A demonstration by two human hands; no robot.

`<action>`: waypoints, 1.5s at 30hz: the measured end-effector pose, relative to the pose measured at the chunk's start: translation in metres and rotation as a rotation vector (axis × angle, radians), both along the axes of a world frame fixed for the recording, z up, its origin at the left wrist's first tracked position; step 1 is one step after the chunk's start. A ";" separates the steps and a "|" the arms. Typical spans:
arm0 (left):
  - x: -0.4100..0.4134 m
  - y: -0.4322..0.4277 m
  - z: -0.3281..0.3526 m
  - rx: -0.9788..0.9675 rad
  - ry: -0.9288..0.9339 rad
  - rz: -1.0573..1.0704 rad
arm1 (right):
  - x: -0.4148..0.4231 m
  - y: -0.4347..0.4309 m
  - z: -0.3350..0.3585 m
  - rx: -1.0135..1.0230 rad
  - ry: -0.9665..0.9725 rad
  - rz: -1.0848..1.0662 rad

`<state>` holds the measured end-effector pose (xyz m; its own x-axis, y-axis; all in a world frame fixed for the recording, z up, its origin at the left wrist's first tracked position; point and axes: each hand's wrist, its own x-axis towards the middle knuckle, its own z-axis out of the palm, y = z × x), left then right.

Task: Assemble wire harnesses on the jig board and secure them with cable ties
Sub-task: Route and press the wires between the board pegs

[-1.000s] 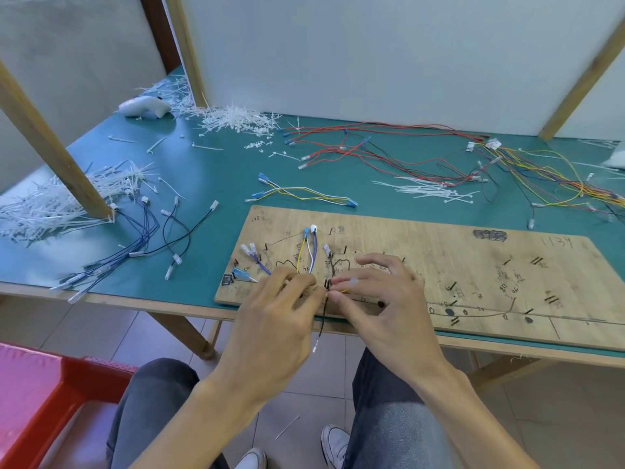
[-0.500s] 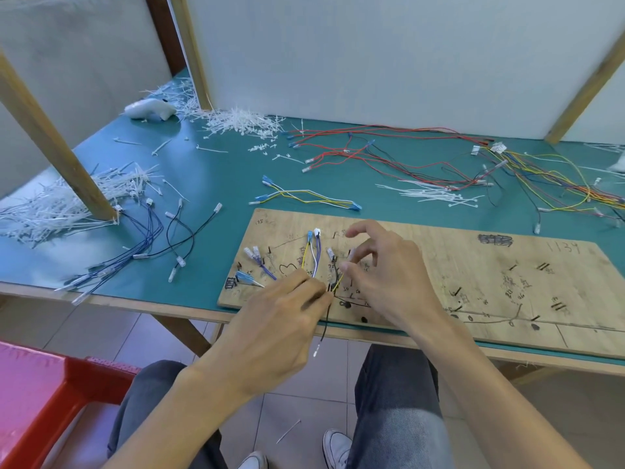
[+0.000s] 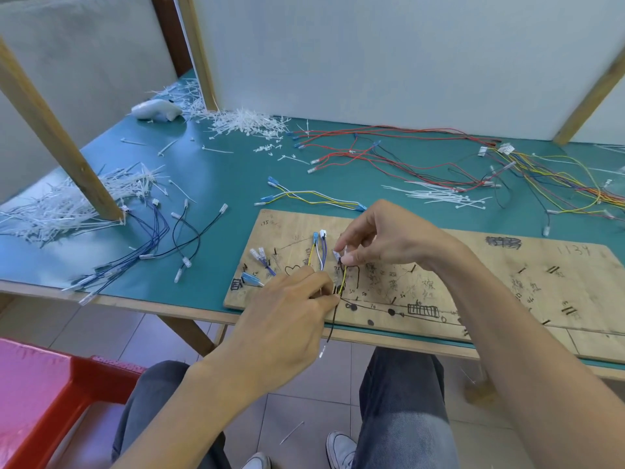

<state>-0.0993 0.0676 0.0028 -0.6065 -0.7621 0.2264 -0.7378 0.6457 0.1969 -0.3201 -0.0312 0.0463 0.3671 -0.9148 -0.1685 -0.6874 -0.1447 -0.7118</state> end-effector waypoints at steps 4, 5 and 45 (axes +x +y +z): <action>0.000 -0.001 0.000 0.008 -0.010 -0.011 | 0.003 -0.005 -0.001 -0.026 0.069 -0.006; 0.000 -0.001 0.000 0.006 -0.011 -0.011 | 0.006 -0.005 -0.003 -0.039 0.087 -0.024; -0.005 -0.001 0.006 0.000 -0.034 0.028 | 0.025 0.029 -0.015 -0.390 0.289 -0.306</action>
